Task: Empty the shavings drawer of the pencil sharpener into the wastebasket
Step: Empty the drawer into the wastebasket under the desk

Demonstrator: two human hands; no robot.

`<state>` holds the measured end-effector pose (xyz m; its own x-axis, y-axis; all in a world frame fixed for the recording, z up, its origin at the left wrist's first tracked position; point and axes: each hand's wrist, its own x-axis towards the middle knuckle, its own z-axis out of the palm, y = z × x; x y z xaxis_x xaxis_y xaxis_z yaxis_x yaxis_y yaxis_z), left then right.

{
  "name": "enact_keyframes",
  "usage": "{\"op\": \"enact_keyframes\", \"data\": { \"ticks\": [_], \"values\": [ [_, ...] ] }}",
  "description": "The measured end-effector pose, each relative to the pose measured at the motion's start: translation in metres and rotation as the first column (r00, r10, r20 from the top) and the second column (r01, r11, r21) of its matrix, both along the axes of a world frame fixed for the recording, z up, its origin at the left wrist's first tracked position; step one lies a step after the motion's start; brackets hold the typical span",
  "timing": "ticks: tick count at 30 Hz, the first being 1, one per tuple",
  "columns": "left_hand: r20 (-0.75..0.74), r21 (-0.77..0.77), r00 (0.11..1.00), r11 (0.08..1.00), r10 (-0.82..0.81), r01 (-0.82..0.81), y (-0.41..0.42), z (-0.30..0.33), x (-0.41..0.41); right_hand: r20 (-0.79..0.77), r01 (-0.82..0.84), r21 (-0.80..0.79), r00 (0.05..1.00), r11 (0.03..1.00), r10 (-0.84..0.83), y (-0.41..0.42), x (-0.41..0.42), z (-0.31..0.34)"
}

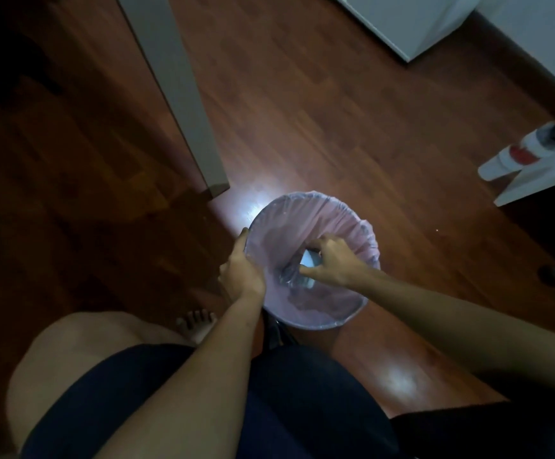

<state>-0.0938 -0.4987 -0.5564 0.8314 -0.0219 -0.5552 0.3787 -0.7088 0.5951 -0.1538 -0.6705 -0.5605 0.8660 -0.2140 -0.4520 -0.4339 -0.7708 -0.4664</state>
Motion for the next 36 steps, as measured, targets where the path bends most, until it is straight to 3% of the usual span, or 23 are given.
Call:
{"op": "enact_keyframes", "data": {
  "ticks": [4,10,18,21,26,31,36],
  "values": [
    [0.004,0.004,1.000,1.000,0.025,-0.025,-0.001,-0.004,0.000,-0.072,0.044,-0.066,0.996,0.997,-0.048,0.009,0.008,-0.013],
    [0.030,0.021,1.000,1.000,0.006,-0.007,-0.001,-0.009,-0.001,-0.054,0.077,-0.125,0.995,0.989,-0.085,0.014,0.009,-0.020],
    [0.007,0.019,1.000,1.000,0.005,-0.005,-0.001,-0.012,0.000,0.005,0.168,-0.087,0.986,0.982,-0.168,0.002,0.015,-0.010],
    [-0.047,0.019,0.998,0.999,-0.031,0.032,-0.006,-0.001,0.001,-0.067,0.166,-0.078,0.983,0.983,-0.171,0.000,0.018,0.009],
    [-0.096,0.073,0.992,0.994,-0.078,0.085,-0.006,0.036,0.011,-0.156,0.106,-0.082,0.981,0.991,-0.117,0.003,0.037,0.048],
    [-0.076,0.066,0.990,0.990,-0.122,0.128,0.001,0.099,0.032,-0.089,0.063,-0.130,0.993,0.990,-0.075,0.018,0.067,0.105],
    [0.058,0.023,0.987,0.989,-0.148,0.147,0.012,0.191,0.055,0.065,0.166,-0.095,0.985,0.982,-0.161,0.034,0.085,0.198]
  ]
}}
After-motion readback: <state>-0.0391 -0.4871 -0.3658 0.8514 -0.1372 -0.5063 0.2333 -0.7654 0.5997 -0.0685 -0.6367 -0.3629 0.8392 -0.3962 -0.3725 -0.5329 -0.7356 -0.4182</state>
